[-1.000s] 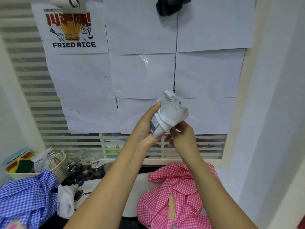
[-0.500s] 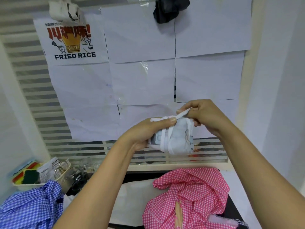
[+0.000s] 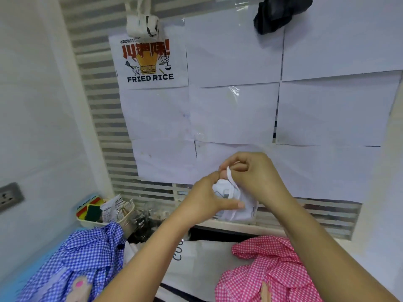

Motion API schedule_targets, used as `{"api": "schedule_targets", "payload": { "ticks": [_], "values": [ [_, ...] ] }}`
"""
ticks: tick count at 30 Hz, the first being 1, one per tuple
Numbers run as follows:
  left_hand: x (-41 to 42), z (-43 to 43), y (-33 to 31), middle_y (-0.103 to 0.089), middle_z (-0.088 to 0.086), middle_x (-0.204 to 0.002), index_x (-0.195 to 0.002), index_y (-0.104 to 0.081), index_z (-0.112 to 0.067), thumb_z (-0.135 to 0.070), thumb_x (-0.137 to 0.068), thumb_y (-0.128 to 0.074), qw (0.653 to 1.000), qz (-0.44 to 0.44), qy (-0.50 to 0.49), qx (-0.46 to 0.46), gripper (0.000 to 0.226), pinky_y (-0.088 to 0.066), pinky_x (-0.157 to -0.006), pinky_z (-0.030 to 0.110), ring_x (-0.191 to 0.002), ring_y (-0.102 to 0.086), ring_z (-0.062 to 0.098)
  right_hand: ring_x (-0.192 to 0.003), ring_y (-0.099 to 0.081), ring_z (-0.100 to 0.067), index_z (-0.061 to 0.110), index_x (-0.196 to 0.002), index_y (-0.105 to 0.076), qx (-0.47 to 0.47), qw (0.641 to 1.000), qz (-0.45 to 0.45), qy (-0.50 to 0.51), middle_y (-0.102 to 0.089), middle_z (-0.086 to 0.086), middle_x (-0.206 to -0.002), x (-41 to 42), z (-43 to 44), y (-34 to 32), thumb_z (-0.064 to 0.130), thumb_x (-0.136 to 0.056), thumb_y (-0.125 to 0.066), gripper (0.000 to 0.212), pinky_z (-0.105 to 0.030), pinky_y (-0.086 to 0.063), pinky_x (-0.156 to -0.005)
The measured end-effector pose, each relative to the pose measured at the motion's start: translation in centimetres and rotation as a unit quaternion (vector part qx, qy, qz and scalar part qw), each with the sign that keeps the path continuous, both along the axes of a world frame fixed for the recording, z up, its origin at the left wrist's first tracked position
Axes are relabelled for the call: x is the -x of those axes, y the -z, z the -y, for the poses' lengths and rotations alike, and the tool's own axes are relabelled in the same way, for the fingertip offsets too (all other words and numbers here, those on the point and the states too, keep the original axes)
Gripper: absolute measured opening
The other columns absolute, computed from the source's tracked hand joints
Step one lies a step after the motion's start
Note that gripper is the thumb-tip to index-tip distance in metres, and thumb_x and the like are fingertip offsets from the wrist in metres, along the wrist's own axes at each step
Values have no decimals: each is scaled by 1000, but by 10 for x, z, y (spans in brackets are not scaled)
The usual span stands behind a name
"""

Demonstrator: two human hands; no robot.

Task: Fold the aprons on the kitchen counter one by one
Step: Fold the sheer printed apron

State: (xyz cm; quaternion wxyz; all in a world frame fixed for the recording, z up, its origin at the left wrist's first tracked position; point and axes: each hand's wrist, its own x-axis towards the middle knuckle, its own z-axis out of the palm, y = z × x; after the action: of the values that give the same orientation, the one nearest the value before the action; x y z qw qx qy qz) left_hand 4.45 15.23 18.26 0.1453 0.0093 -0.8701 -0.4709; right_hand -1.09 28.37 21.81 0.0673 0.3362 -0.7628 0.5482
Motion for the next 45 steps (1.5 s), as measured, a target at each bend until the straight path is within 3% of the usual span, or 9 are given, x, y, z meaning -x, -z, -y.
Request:
{"api": "schedule_targets", "payload": {
  "ticks": [4,6,12,17,26,31,34,38,45],
  "values": [
    [-14,18,11,-63,-5,-99,-116,-48,-24,-30,-66,-86,991,-24,-115,-68,63,-49,-68,21,-86,-61,8,-66,-66,1,24,-78,-70,14,999,-34,-10,-72,7,-67,-15,34,5,0,-77,-65,25,-9,-46,-58],
    [-22,38,14,-63,-4,-111,-124,-47,-25,-37,-59,-88,989,-27,-115,-83,78,-53,-82,28,-98,-62,10,-66,-66,0,21,-82,-66,49,999,-9,-23,-71,7,-65,-16,51,3,2,-79,-67,20,-10,-46,-57],
    [-72,108,0,-69,-10,-97,-111,-58,-28,-26,-69,-86,992,-50,-112,-20,51,-48,-73,15,-86,-63,1,-72,-73,-16,11,-79,-48,158,970,134,-127,-74,-4,-75,-32,128,-12,4,-85,-68,22,-25,-55,-58],
    [-120,196,-36,-70,-8,-90,-101,-61,-27,-16,-68,-83,973,-92,-211,-33,41,-53,-75,26,-79,-64,5,-69,-71,-21,13,-71,-39,248,917,204,-238,-72,-18,-77,-71,229,-47,-4,-83,-66,35,-29,-55,-59],
    [-206,320,-131,-70,-2,-93,-107,-62,-22,-19,-70,-77,916,-171,-357,62,41,-58,-73,39,-85,-67,17,-78,-73,-20,15,-69,-43,244,912,86,-320,-71,-17,-79,-148,376,-133,4,-84,-69,32,-43,-58,-74],
    [-261,365,-166,-70,-3,-87,-100,-66,-22,-31,-73,-79,884,-184,-416,106,32,-56,-69,32,-80,-67,15,-71,-71,-16,10,-74,-50,289,860,161,-389,-72,-13,-79,-188,443,-168,11,-87,-67,22,-33,-58,-67],
    [-298,392,-177,-71,-3,-89,-99,-67,-23,-29,-75,-78,871,-194,-441,99,27,-59,-77,37,-84,-68,17,-68,-71,-15,8,-80,-70,244,853,161,-433,-74,-6,-77,-219,472,-178,23,-87,-68,17,-23,-55,-63],
    [-335,419,-195,-71,2,-95,-103,-66,-21,-32,-76,-77,850,-233,-464,90,31,-56,-82,48,-89,-69,22,-68,-70,-10,7,-84,-75,220,859,109,-449,-75,-2,-79,-255,502,-202,30,-90,-63,27,-12,-50,-55],
    [-360,453,-240,-70,7,-103,-112,-62,-14,-33,-77,-78,820,-307,-479,61,43,-58,-83,40,-94,-68,23,-87,-70,-12,13,-105,-72,257,855,-13,-451,-73,0,-99,-288,558,-262,18,-96,-55,20,-30,-58,-83]
  ]
}}
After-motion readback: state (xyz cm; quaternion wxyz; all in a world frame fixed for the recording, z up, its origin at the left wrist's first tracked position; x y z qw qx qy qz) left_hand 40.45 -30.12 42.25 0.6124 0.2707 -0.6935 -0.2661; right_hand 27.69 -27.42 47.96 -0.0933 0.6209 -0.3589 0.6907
